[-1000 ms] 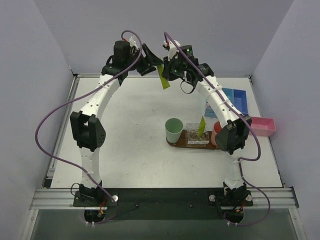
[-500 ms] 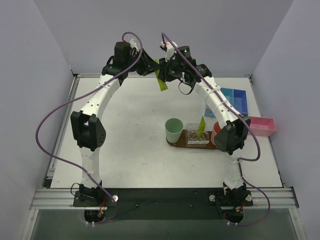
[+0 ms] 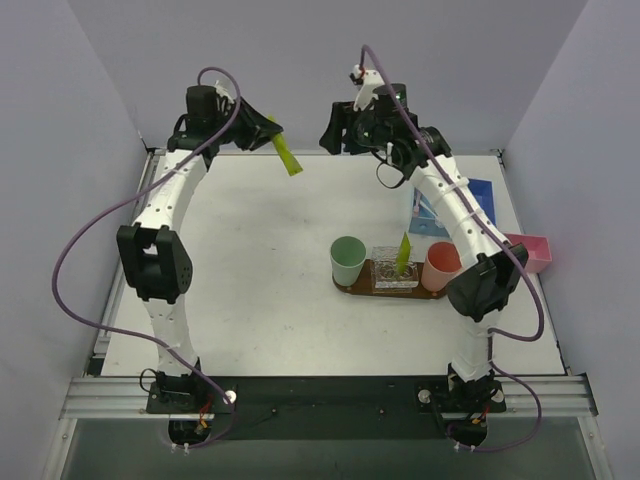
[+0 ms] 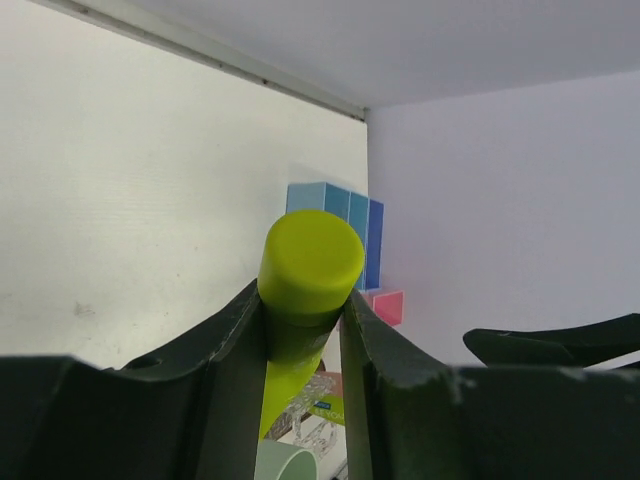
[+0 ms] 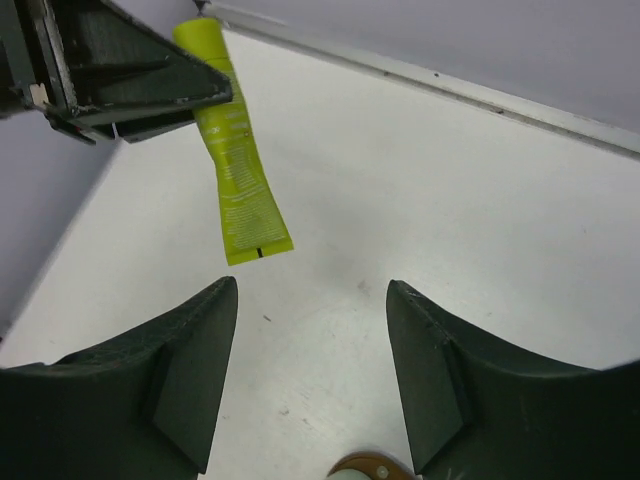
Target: Prepare toiletry sets of a toothbrush and toothpaste on the tray
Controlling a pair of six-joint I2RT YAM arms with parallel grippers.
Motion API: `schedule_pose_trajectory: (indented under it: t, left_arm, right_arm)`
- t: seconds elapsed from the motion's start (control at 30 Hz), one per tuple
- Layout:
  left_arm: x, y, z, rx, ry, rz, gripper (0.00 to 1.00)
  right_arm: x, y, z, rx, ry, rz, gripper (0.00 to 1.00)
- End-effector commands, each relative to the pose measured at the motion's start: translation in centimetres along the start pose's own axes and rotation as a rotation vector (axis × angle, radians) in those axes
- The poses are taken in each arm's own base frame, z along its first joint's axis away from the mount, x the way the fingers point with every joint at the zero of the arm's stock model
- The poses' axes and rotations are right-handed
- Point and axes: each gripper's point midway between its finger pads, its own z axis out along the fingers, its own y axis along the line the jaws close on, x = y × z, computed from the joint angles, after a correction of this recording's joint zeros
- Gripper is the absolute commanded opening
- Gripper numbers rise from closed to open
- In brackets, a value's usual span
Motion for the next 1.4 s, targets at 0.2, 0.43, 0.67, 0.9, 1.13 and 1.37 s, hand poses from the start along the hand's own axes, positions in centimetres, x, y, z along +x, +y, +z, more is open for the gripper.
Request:
schedule_pose_trajectory:
  t: [0.2,0.43,0.67,0.9,1.13,1.37]
  left_arm:
    - [-3.6,-8.8,-8.3,0.268,-0.219,-0.088,0.00]
    - [-3.2,-9.4,-9.3,0.364,-0.248,-0.172,0.00]
    - [-3.4,-10.4,-10.2,0.425,-0.278,-0.172,0.00]
    - [-3.0,-11.0,-11.7,0.474,-0.282,-0.206,0.00]
    - [-2.8,-11.6,-12.4,0.510,-0.283,-0.198,0.00]
    - [-2.5,-12.1,-13.1,0.535,-0.295,-0.191,0.00]
  right_arm:
    - [-7.4,3.2,-4.2,-0.282,-0.229,0.448,0.56]
    - [-6.1,6.1,-2.5,-0.429,-0.179,0.550,0.53]
    - [-4.7,7.6,-2.0,-0.474,-0.139,0.605,0.52]
    - [-3.0,6.3,-1.9,-0.398,-0.128,0.632,0.52]
    - [-3.5,7.4,-2.1,-0.462,-0.136,0.636,0.49]
    - [-4.4,9.6,-2.7,-0.581,-0.150,0.626,0.46]
